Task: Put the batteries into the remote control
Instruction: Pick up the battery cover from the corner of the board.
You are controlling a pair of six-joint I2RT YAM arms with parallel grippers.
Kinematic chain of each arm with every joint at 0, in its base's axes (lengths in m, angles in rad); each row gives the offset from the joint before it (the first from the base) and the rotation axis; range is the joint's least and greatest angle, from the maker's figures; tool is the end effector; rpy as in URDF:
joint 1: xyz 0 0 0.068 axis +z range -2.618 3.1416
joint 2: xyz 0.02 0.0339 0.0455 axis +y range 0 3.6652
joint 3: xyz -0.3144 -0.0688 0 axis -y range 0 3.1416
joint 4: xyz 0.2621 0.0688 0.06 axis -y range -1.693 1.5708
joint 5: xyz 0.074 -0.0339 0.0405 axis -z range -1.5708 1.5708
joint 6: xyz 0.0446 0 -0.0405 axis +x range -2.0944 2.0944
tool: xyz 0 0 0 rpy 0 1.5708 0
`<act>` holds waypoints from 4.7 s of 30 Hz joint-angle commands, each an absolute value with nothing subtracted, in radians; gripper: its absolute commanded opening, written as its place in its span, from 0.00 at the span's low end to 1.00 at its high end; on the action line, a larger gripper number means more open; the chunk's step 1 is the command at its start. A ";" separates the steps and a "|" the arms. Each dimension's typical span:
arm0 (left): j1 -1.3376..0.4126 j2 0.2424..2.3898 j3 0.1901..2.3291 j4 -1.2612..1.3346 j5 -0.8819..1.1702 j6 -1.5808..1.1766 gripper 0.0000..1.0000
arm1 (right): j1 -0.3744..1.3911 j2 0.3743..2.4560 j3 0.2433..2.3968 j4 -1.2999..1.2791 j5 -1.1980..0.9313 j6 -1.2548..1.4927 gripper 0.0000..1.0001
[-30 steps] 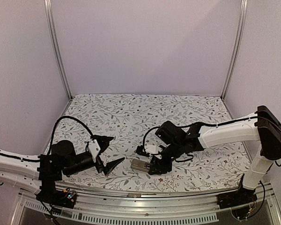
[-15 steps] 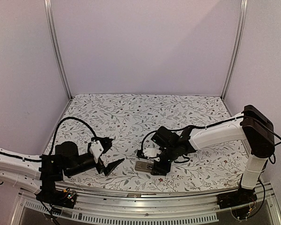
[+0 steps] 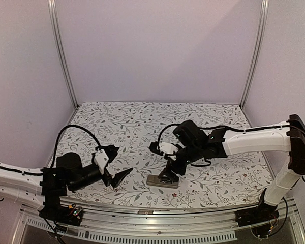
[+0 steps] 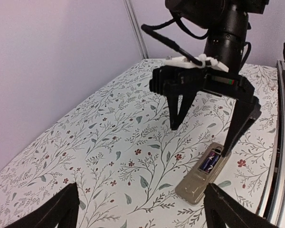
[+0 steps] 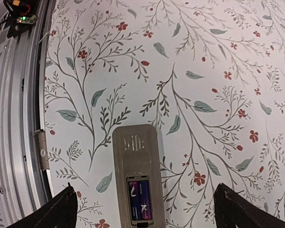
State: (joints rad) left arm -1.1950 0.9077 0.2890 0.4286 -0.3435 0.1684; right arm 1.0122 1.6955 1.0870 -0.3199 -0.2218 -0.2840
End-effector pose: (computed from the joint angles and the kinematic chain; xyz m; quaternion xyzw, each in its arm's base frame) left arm 0.0832 -0.1700 0.2362 0.3942 0.6585 -0.1933 0.6113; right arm 0.1925 0.3265 0.2308 -0.5971 0.7307 0.2099 0.2558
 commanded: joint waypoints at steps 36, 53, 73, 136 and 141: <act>-0.867 1.093 0.696 0.184 -0.077 0.245 0.92 | 0.834 1.304 0.806 -0.066 0.058 0.451 0.99; -0.598 1.201 0.887 -0.154 0.203 0.188 0.91 | 0.793 1.674 1.364 -0.630 -0.060 0.636 0.90; -0.747 1.083 0.500 0.160 -0.100 -0.193 0.82 | 1.290 1.803 1.355 -0.699 0.117 1.003 0.64; -0.967 0.821 0.370 0.155 -0.370 -0.422 0.85 | 1.473 2.440 1.977 -1.097 0.075 1.306 0.11; -0.966 0.819 0.370 0.155 -0.370 -0.419 0.85 | 1.471 2.475 2.019 -1.089 0.053 1.269 0.05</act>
